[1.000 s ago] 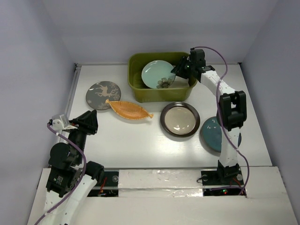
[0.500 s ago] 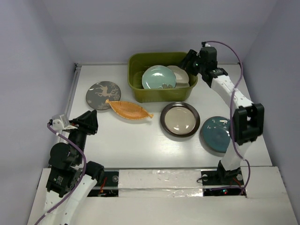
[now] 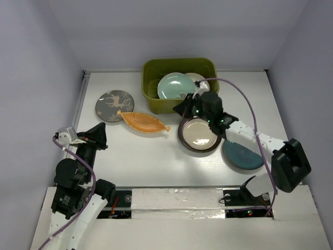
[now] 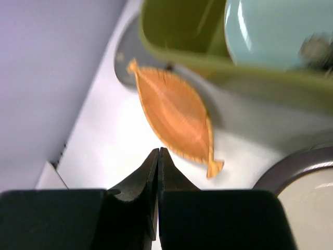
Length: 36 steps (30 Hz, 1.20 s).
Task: Place the mixed dishes into the plastic bin
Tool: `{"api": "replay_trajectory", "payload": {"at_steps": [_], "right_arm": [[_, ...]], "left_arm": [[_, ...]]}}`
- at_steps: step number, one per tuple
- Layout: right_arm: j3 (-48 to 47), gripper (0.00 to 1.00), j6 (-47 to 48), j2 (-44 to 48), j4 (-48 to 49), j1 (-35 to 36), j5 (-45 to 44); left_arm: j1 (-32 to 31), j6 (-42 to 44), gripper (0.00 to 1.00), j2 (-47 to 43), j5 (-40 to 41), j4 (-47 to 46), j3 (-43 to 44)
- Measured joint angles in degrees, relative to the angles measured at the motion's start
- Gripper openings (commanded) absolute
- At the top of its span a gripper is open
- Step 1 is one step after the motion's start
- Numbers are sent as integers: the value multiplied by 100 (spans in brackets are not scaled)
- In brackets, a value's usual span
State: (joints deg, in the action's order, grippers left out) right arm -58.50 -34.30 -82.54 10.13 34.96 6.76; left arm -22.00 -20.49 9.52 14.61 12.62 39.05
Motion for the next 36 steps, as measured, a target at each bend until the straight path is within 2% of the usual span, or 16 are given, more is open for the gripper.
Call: {"api": "replay_trajectory", "payload": {"at_steps": [1,3,4,7,13,23,33,36], "right_arm": [[157,15,0,-74,101,153,0],[315,29,-7,-308,197,289,-20],[332,44,17,-450,192,304,-42],[334,60,138,-780,232,306,-173],[273,62,264,-1349,352,372,-413],[-170,61,304,-2251,472,713,-549],[-348,49,195,-2487,560,1185,-542],[-243,43,129,-2472,542,1401,-424]], "left_arm": [[0,0,1,2,-2,0,0],[0,0,0,4,-4,0,0],[0,0,0,9,-4,0,0],[0,0,3,24,-11,2,0],[0,-7,20,26,-26,2,0],[0,0,23,26,-26,2,0],[0,0,23,26,-26,2,0],[0,0,23,26,-52,0,0]]}}
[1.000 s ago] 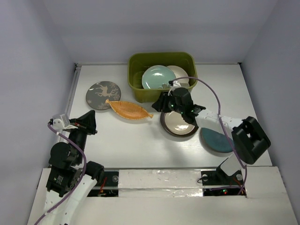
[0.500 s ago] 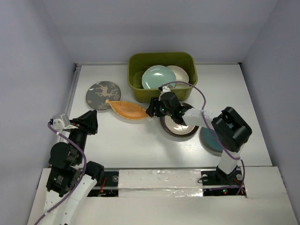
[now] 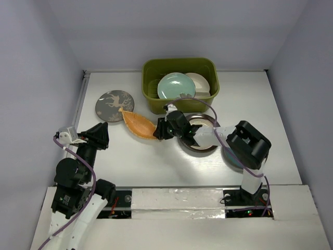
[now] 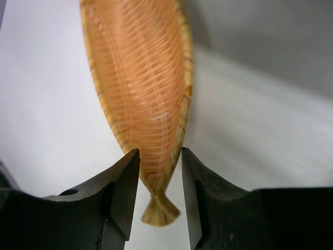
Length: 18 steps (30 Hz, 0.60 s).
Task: Place the mixed dishes into the plastic bin
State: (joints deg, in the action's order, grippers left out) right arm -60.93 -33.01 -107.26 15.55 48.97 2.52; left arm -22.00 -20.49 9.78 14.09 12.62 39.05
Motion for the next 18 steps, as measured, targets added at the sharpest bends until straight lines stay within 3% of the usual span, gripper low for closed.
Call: {"api": "replay_trajectory", "payload": {"at_steps": [10,18], "right_arm": [[74,51,-348,-46,-90,275,184],[-57,41,-844,-573,203,249,-17]], "left_arm": [[0,0,23,0,-44,2,0],[0,0,24,0,-52,0,0]]}}
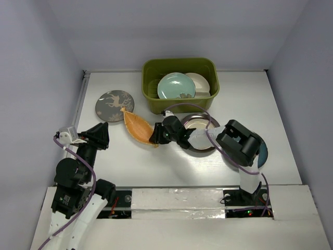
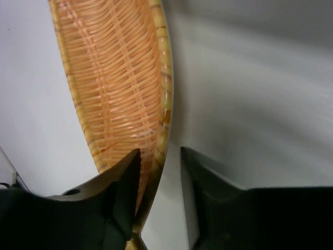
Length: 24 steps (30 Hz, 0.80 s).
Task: Place the mixed dishes into the plastic bin
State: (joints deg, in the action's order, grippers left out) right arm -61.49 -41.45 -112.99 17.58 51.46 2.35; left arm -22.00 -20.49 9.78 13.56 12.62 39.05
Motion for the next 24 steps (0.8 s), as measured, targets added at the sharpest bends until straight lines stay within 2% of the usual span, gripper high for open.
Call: {"api": "replay_trajectory", "payload": {"at_steps": [1,3,4,7,10,15,20,24], "right_arm": [[-4,30,-61,-31,59,-2,-17],[-7,20,-162,-72,114,-2,-48],[-2,12,-216,-76,116,-2,-66],[59,0,-315,-33,199,-7,-79],[304,0,-337,214,155,4,-85],[511,0,-254,1224,-474,4,-46],[7,0,116,2170,-1084,-35,-44],[-481,0,461,2625,-1379,-400,181]], "left_arm": [[0,0,24,0,2,2,0],[0,0,23,0,0,2,0],[0,0,24,-2,0,0,0],[0,0,24,-2,0,0,0],[0,0,24,0,-2,2,0],[0,0,24,-2,-4,0,0],[0,0,24,-2,-4,2,0],[0,-2,24,-15,-4,2,0]]}}
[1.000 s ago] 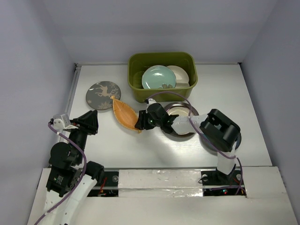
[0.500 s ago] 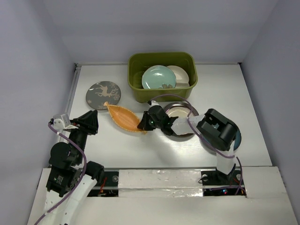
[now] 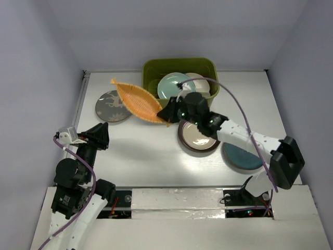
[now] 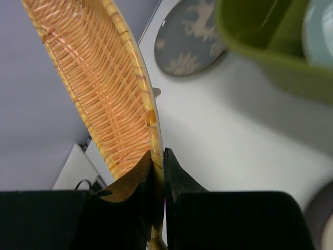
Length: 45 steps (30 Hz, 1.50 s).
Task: Place the mixed dishes into the plastic bin
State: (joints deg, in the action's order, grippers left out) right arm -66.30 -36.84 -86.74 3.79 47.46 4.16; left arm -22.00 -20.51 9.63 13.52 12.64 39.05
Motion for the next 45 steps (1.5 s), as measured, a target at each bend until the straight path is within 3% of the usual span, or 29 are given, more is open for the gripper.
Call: {"api": "replay_trajectory", "payload": {"at_steps": [5,10,17,25,29,34,45], "right_arm": [[-710,0,529,199,-721,-1300,485],[-2081,0,1222,-507,-1635,-2361,855],[-3480,0,2133,-1893,-2887,-2806,1475],[-4308,0,2684,-2927,-3917,-3038,1777],[-4826,1,2859,-3316,-4275,-3136,1891],[-4944,19,2911,-3591,-4369,-3176,1899],[-4516,76,2378,-3182,-3707,-3178,1716]], "left_arm": [[0,2,24,-22,0,0,0],[0,2,24,-50,0,0,0],[0,2,24,-81,-2,0,0],[0,2,24,-81,-4,-2,0],[0,2,30,-81,-7,-2,0],[0,0,33,-81,-42,-4,0],[39,-26,32,149,7,-24,0]]}}
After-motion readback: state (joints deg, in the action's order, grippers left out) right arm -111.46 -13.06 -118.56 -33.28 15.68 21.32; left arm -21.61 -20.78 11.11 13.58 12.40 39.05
